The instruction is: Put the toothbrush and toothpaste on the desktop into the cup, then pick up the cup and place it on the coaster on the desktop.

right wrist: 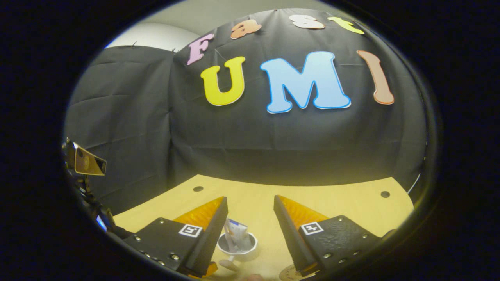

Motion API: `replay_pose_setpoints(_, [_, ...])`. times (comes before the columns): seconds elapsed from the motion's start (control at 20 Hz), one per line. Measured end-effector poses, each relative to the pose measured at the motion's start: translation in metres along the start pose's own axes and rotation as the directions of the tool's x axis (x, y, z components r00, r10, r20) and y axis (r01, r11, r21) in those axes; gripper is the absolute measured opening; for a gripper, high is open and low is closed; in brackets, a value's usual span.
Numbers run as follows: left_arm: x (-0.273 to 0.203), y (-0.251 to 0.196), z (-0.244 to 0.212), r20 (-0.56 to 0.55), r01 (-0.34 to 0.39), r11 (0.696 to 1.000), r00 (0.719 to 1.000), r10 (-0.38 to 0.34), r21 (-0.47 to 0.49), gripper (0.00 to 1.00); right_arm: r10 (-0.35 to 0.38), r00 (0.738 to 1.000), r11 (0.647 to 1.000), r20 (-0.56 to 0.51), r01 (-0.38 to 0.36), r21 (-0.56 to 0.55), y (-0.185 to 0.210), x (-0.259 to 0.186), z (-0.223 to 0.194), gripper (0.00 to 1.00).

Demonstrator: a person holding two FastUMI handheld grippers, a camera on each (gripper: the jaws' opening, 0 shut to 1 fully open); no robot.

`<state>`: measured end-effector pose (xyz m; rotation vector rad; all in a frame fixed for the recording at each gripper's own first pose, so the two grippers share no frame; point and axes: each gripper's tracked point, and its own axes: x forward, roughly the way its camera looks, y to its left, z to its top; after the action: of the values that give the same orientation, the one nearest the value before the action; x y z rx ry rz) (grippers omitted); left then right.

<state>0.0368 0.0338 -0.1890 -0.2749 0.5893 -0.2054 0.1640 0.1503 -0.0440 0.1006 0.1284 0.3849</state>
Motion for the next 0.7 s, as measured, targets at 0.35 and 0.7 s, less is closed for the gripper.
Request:
replay_pose_setpoints(0.35, [0.024, -0.019, 0.004, -0.061, -0.023, 1.000, 0.998, 0.021, -0.021, 0.90, -0.115, 0.993, 0.993, -0.021, 0.114, -0.039, -0.045, -0.036, 0.013, 0.77])
replay_pose_setpoints(0.7, [0.052, -0.016, -0.006, -0.169, -0.080, 0.995, 0.983, 0.067, -0.067, 0.90, -0.176, 0.983, 0.982, -0.048, 0.172, -0.084, -0.071, -0.076, 0.014, 0.76])
